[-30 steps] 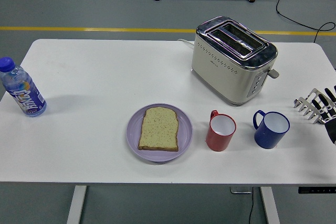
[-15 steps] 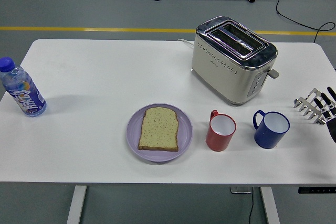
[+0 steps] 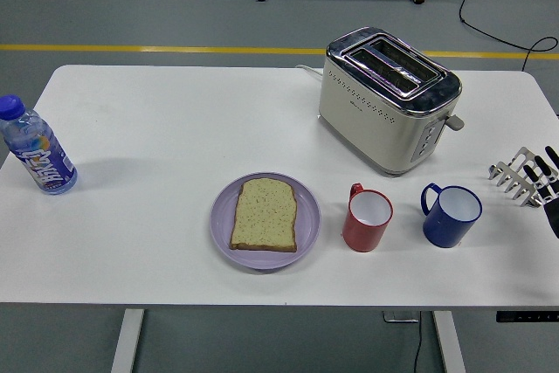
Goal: Pick up the cup,pour liquid into bread,place the cup on the desk
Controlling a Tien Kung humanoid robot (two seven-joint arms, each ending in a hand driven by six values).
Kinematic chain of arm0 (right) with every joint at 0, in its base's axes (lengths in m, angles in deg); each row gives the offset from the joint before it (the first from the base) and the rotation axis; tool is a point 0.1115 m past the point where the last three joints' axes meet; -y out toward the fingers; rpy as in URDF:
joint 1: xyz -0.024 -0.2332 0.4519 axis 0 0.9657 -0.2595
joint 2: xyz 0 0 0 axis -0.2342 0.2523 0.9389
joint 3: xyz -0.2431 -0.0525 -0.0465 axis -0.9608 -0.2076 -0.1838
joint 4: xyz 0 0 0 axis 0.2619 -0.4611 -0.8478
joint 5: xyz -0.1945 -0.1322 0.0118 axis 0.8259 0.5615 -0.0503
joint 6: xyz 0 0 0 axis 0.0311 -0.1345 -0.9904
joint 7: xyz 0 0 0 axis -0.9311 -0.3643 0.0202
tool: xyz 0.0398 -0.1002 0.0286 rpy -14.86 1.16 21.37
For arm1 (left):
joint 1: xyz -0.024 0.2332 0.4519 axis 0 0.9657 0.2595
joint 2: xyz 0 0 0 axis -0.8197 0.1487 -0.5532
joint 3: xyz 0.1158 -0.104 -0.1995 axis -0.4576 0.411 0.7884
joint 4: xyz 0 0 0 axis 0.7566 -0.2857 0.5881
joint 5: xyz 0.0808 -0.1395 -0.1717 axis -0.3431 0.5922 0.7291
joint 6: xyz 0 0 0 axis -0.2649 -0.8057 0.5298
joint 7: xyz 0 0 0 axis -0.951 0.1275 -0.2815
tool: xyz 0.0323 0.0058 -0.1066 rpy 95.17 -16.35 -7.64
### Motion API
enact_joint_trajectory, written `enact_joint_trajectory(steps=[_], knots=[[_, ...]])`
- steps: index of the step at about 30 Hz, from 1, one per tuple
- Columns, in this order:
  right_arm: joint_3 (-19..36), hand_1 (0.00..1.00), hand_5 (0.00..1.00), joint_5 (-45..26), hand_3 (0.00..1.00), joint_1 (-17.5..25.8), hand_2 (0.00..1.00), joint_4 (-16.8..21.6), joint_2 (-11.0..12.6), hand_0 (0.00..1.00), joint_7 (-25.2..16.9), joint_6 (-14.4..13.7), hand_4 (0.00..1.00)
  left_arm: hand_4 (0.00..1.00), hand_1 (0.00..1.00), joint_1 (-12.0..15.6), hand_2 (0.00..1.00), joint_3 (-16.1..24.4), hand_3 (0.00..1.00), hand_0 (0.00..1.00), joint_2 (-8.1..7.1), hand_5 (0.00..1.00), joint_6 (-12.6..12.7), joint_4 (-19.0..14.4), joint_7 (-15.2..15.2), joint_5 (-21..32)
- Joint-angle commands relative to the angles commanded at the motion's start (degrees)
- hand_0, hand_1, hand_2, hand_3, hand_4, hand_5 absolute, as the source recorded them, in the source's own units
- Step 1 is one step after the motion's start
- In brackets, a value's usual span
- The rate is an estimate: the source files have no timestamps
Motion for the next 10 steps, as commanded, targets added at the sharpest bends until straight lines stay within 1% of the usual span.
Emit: enact_joint_trajectory(steps=[10], knots=[[0.1, 0.553, 0.189, -0.1, 0.601, 0.0, 0.623, 0.0, 0.1, 0.648, -0.1, -0.1, 0.678, 0.396, 0.756, 0.0, 0.773, 0.6, 0.611, 0.690, 0.02, 0.998, 0.2, 0.0, -0.3, -0.9]])
